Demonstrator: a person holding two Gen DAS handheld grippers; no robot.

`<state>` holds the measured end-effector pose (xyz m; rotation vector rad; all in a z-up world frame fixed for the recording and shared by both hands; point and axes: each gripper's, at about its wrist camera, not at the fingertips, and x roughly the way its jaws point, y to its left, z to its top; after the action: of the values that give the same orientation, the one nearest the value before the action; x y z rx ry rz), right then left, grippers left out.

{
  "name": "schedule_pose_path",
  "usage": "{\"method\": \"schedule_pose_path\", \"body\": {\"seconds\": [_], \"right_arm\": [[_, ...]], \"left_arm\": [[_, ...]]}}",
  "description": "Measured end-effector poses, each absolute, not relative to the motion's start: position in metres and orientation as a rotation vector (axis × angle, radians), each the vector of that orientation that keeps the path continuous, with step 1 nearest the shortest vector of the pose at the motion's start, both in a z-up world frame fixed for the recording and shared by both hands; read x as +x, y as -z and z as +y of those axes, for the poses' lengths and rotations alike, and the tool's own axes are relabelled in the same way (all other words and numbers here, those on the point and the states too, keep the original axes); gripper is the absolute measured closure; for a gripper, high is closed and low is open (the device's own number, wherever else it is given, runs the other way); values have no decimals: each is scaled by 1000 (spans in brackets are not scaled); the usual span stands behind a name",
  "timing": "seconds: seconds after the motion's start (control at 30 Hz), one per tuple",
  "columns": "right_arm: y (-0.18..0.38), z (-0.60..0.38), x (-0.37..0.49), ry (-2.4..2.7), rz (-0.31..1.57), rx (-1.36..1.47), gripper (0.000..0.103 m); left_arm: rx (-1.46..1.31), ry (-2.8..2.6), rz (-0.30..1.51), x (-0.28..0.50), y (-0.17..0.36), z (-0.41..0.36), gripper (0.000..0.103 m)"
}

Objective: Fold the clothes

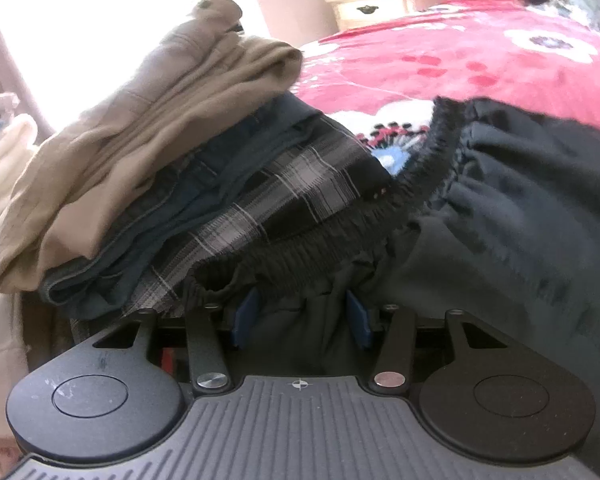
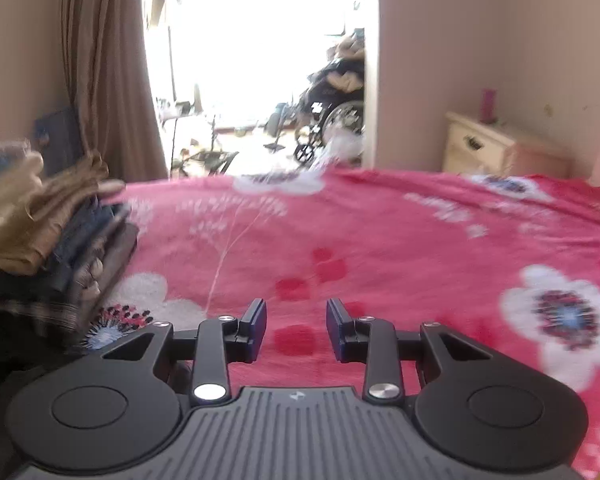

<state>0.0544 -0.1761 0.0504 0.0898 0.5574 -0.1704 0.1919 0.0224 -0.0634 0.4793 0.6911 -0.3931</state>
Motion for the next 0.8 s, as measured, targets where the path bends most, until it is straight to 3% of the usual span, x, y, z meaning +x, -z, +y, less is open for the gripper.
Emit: {"method": "schedule_pose_path", "body": {"seconds": [0.43,0.6,0.8], "right_arm": [[-156,-143,-51,89,397,99,67],[-146,-99,-41,-51,444,91,67],[-104,-28,-23,-250,567,147,67]], "left_arm": [[115,375,761,169,-13,66,51],[49,353,777,128,-41,93,48],[8,305,905,60,-31,128,46]]}}
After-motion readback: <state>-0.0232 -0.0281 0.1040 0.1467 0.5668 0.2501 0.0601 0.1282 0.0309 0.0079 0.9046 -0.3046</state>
